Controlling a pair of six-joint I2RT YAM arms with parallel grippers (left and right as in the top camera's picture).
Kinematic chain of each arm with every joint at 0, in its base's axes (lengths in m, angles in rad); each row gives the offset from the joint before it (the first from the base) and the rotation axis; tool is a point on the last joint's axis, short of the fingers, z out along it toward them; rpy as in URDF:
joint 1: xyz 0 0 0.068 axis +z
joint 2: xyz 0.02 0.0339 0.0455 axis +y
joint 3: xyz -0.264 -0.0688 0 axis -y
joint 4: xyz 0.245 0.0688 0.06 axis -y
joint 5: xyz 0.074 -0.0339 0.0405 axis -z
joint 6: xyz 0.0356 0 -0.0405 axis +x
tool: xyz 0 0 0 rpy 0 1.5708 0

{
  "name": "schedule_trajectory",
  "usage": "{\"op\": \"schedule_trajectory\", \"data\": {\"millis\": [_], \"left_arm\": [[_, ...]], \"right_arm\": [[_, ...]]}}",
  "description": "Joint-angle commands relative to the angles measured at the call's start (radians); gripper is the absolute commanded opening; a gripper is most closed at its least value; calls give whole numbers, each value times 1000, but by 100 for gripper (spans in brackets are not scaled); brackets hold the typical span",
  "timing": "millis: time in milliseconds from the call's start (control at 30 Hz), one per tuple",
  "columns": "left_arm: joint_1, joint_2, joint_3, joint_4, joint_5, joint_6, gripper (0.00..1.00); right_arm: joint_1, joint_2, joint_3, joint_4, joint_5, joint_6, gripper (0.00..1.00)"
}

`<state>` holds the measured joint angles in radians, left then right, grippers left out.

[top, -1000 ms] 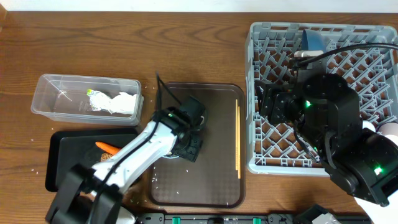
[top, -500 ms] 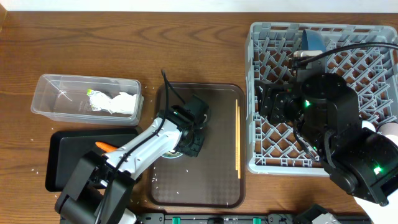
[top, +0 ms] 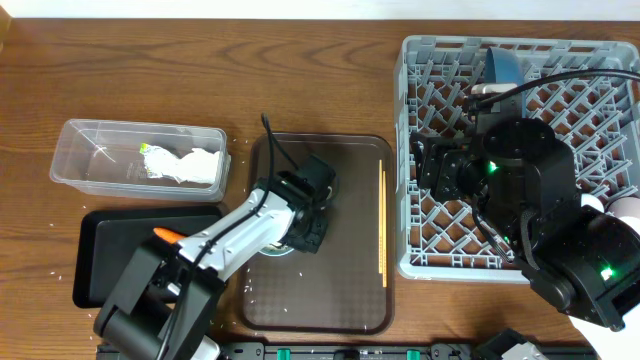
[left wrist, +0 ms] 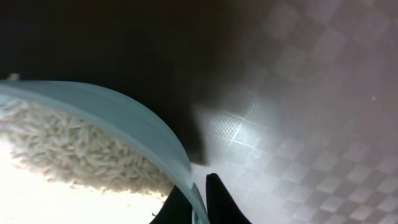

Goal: Sort waste into correct bins and load items into the dishwasher rack
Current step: 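Grasp rim of white rice bowl with left gripper, then lift rice bowl with left gripper and carry it over black tray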

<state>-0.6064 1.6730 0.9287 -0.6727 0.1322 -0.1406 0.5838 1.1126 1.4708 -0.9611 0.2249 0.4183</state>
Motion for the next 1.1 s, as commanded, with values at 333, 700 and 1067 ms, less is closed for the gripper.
{"op": "schedule_trajectory", "data": {"millis": [333, 700, 1067], "left_arm": [[-1, -137, 95, -128, -18, -101, 6], [93, -426, 104, -158, 62, -190, 6], [-5, -296, 99, -201, -84, -164, 35]], "right_arm": [[-3, 2, 5, -12, 7, 15, 71], [-3, 2, 5, -11, 15, 15, 70], [-3, 2, 5, 3, 23, 15, 71]]}}
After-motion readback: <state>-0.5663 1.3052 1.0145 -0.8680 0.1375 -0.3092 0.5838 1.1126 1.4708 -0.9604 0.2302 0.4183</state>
